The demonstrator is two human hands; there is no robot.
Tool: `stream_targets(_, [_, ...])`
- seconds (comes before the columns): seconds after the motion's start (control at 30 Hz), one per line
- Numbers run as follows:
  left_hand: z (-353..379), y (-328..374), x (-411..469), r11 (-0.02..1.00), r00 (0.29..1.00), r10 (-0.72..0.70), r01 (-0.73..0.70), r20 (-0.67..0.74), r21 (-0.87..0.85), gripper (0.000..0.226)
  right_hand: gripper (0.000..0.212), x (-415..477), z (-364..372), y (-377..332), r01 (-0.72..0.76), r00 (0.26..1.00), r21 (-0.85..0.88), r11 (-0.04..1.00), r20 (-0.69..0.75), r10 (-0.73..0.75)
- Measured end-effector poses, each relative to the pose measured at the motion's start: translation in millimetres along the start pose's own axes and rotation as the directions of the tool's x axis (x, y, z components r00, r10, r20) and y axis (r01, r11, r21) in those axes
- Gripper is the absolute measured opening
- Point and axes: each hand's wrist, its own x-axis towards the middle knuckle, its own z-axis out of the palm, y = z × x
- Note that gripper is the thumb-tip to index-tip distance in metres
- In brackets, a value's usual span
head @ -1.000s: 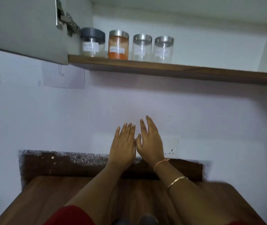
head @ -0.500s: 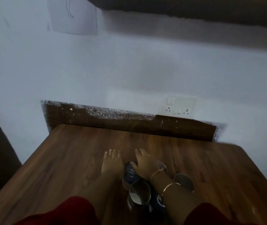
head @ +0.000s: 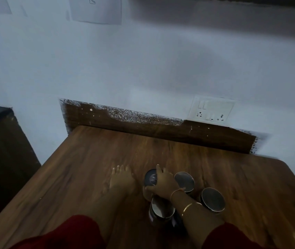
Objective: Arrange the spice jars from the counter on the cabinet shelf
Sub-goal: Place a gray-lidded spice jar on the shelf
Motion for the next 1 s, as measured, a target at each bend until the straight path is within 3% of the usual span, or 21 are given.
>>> stream_targets(0.17, [-12.3, 0.6, 11.6, 0.961, 0.999, -0.043, 0.035, -0.021, -0.274, 0.045, 0.100, 7.8, -32.9, -11.5, 0.073, 0.980, 0.253, 0.965, -0.195, -0.023])
stream_targets(0.23, [-23.6, 7.8, 14.5, 0.867, 0.996, -0.063, 0.025, -0.059, -0.498, 0.044, 0.099, 9.7, -55.9, -19.2, 0.127, 0.958, 0.283, 0.951, -0.285, -0.043])
stream_targets(0.27, [-31.5, 14.1, 16.0, 0.762, 0.993, -0.103, 0.037, -0.064, -0.647, 0.047, 0.098, 10.1, -68.8, -22.9, 0.153, 0.946, 0.301, 0.941, -0.320, -0.052])
stream_targets(0.33, [-50.1, 28.4, 20.3, 0.364, 0.981, -0.192, 0.106, 0.037, -0.925, 0.059, 0.095, 10.0, -94.3, -30.4, 0.214, 0.927, 0.384, 0.898, -0.370, -0.063])
stream_targets(0.4, [-69.2, 38.3, 25.5, -0.098, 0.964, -0.115, 0.230, 0.241, -0.968, 0.067, 0.094, 6.7, -119.4, -37.0, 0.282, 0.911, 0.483, 0.829, -0.406, -0.073])
stream_targets(0.47, [-85.2, 42.3, 31.6, -0.283, 0.942, 0.058, 0.334, 0.332, -0.899, 0.077, 0.091, 1.9, -142.8, -42.4, 0.345, 0.896, 0.550, 0.761, -0.433, -0.093])
stream_targets(0.57, [-104.6, 50.1, 35.2, -0.349, 0.896, 0.315, 0.416, 0.313, -0.839, 0.092, 0.083, -5.6, -172.5, -47.7, 0.430, 0.875, 0.621, 0.655, -0.467, -0.131])
stream_targets(0.63, [-114.6, 57.5, 33.5, -0.333, 0.865, 0.416, 0.433, 0.282, -0.837, 0.095, 0.078, -9.5, -188.0, -49.9, 0.467, 0.861, 0.637, 0.614, -0.486, -0.150])
stream_targets(0.73, [-126.0, 66.9, 29.3, -0.301, 0.841, 0.480, 0.423, 0.248, -0.855, 0.091, 0.073, -15.5, -206.8, -51.6, 0.519, 0.832, 0.611, 0.598, -0.522, -0.189])
stream_targets(1.0, [-152.9, 98.2, 18.9, -0.425, 0.829, 0.559, 0.260, -0.025, -0.867, 0.073, 0.048, -24.2, -236.4, -61.0, 0.649, 0.705, 0.599, 0.470, -0.706, -0.072])
